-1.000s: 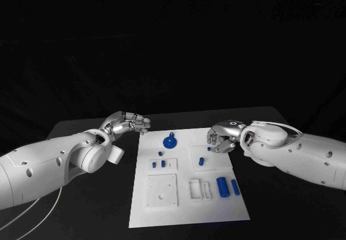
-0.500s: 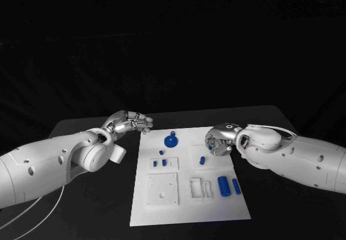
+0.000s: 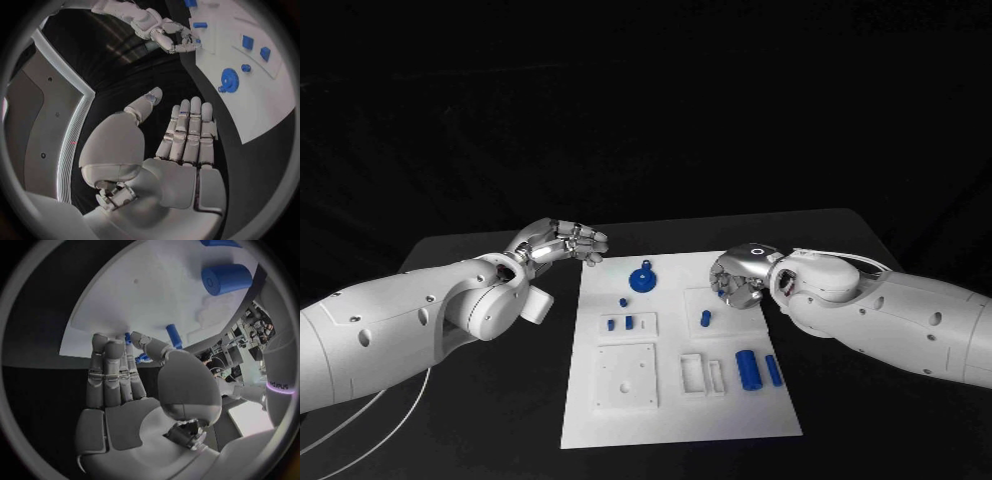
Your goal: Assemble the parts on the task board
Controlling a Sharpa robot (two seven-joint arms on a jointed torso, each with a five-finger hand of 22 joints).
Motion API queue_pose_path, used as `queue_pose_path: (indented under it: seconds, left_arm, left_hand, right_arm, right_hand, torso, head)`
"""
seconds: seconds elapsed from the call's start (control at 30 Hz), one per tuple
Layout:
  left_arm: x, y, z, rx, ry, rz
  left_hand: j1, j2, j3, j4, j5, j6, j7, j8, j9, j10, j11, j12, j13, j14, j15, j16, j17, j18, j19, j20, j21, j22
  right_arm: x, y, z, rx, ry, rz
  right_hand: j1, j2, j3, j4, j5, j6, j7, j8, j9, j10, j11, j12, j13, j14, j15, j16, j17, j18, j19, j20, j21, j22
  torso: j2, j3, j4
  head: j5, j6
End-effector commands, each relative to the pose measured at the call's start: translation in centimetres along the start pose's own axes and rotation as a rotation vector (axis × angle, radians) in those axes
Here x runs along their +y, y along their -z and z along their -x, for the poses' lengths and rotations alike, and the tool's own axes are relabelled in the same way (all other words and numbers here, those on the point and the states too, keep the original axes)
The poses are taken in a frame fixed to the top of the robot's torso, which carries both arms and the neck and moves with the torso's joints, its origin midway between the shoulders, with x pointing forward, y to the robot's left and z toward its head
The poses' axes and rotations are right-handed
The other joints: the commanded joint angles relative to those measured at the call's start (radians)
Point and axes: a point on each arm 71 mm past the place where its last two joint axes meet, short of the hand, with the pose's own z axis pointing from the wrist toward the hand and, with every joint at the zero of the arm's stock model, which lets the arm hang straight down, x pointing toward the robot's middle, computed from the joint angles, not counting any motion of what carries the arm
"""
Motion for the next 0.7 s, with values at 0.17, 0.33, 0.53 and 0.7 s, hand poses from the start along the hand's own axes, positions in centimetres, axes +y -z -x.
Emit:
queue_pose_path:
  seconds: [0.17,0.33,0.53,0.7]
  left_arm:
    - [-0.1,0.0,-0.2,0.016,0.01,-0.004]
    - [-0.1,0.0,-0.2,0.019,0.01,-0.001]
    - [-0.1,0.0,-0.2,0.018,0.009,0.001]
    - [-0.1,0.1,-0.2,0.019,0.008,0.001]
  left_hand:
    - [0.0,0.007,-0.008,0.001,0.004,-0.008,0.002,0.001,-0.002,-0.002,0.007,-0.002,-0.003,0.01,-0.002,-0.006,0.003,0.018,0.002,0.004,-0.006,0.002]
    - [0.001,0.005,-0.009,0.001,0.004,-0.019,0.006,-0.003,-0.004,-0.007,0.009,-0.003,-0.008,0.014,-0.003,-0.01,0.007,0.019,0.004,0.003,-0.007,0.003]
    - [0.001,0.005,-0.009,0.001,0.004,-0.021,0.007,-0.004,-0.005,-0.008,0.01,-0.003,-0.009,0.015,-0.003,-0.011,0.008,0.019,0.004,0.003,-0.008,0.004]
    - [0.001,0.004,-0.009,0.001,0.004,-0.023,0.007,-0.004,-0.005,-0.01,0.01,-0.003,-0.011,0.015,-0.003,-0.013,0.009,0.019,0.004,0.003,-0.008,0.004]
  right_arm:
    - [0.8,-0.1,-2.0,0.095,0.066,0.0]
    - [1.2,-0.1,-2.7,0.129,0.088,0.001]
    - [1.3,-0.1,-3.0,0.128,0.105,-0.004]
    - [1.5,-0.1,-2.8,0.106,0.116,-0.004]
  right_hand:
    - [0.015,0.001,0.043,0.001,-0.016,0.028,-0.009,0.014,0.006,0.019,-0.005,-0.005,0.019,-0.008,-0.013,0.026,0.002,0.015,0.005,-0.005,0.022,0.023]
    - [0.016,0.002,0.051,-0.005,-0.014,0.045,-0.016,0.021,0.009,0.019,-0.005,-0.01,0.026,-0.012,-0.014,0.032,0.001,0.015,0.0,-0.005,0.029,0.023]
    - [0.014,0.005,0.054,-0.015,-0.011,0.061,-0.022,0.026,0.013,0.032,-0.009,-0.01,0.041,-0.011,-0.017,0.052,0.007,0.015,0.006,-0.009,0.046,0.023]
    - [0.011,0.004,0.059,-0.019,-0.002,0.07,-0.026,0.028,0.016,0.04,-0.012,-0.012,0.051,-0.014,-0.02,0.066,0.014,0.015,0.009,-0.012,0.058,0.023]
  torso:
    - [0.001,-0.0008,-0.0005]
    - [0.0,-0.0009,-0.0004]
    - [0.001,-0.001,-0.0002]
    - [0.0,-0.001,-0.0007]
  head:
    - [-0.003,-0.002]
    - [-0.006,-0.004]
    - [-0.008,-0.007]
    - [-0.01,-0.008]
